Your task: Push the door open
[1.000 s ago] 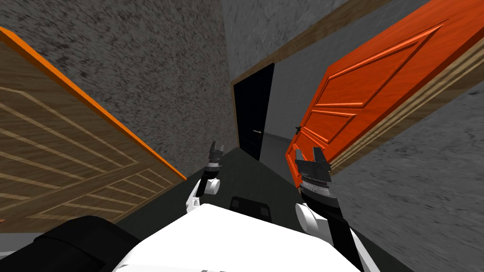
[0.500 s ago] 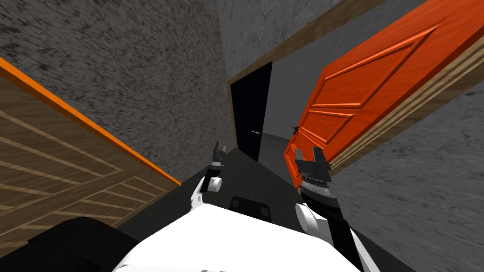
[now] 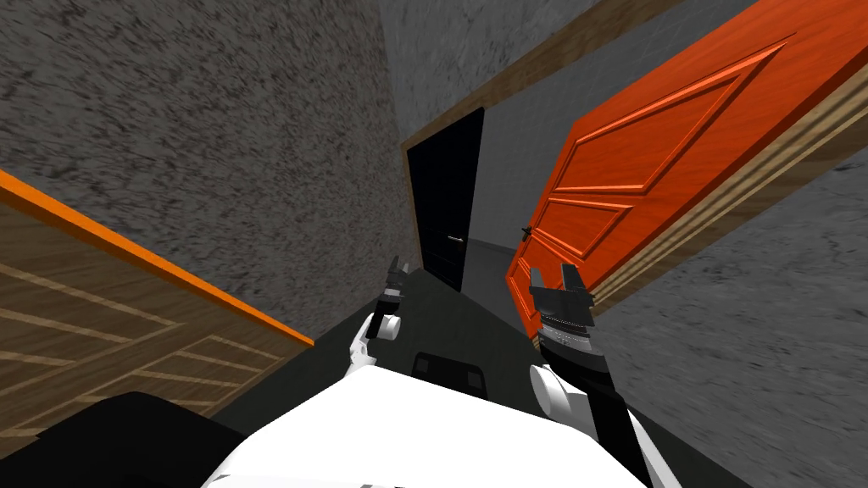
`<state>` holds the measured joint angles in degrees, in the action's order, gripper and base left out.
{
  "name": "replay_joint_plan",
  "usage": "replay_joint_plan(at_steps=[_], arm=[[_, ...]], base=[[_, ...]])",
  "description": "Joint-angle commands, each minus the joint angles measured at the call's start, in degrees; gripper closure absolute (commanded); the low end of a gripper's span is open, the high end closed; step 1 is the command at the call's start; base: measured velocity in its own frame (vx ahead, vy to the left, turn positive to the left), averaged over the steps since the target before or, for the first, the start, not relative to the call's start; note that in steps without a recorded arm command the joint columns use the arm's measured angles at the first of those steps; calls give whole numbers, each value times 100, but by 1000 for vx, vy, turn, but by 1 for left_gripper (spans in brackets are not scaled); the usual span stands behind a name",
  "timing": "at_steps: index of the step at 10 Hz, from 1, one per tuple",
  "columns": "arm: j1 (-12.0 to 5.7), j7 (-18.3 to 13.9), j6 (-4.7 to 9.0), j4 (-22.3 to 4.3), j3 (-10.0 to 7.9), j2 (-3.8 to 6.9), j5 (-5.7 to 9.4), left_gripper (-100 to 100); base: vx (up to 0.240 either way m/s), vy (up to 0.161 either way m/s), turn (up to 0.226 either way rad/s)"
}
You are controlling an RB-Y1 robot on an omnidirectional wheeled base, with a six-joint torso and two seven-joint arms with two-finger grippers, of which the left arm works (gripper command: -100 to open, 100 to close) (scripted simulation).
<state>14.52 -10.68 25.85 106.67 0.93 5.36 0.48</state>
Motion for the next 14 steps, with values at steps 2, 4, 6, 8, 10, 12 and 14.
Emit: replay_joint_plan(at_steps=[2, 4, 6, 8, 10, 12, 14], arm=[[-190, -19, -26, -328, 4, 19, -67, -100], [-337, -31, -53, -572, 10, 27, -120, -100], [-487, -43, -82, -822, 16, 30, -175, -100], [-638, -55, -110, -1073, 22, 32, -229, -100], [-789, -67, -138, -1324, 28, 34, -284, -100], [-940, -79, -167, -1575, 34, 30, -338, -100], [-1090, -90, -195, -1826, 40, 25, -393, -100]], base=[[97, 20, -95], [103, 30, -95], [91, 28, -86], [90, 25, -103], [85, 39, -89], [103, 48, -89], [91, 37, -96]])
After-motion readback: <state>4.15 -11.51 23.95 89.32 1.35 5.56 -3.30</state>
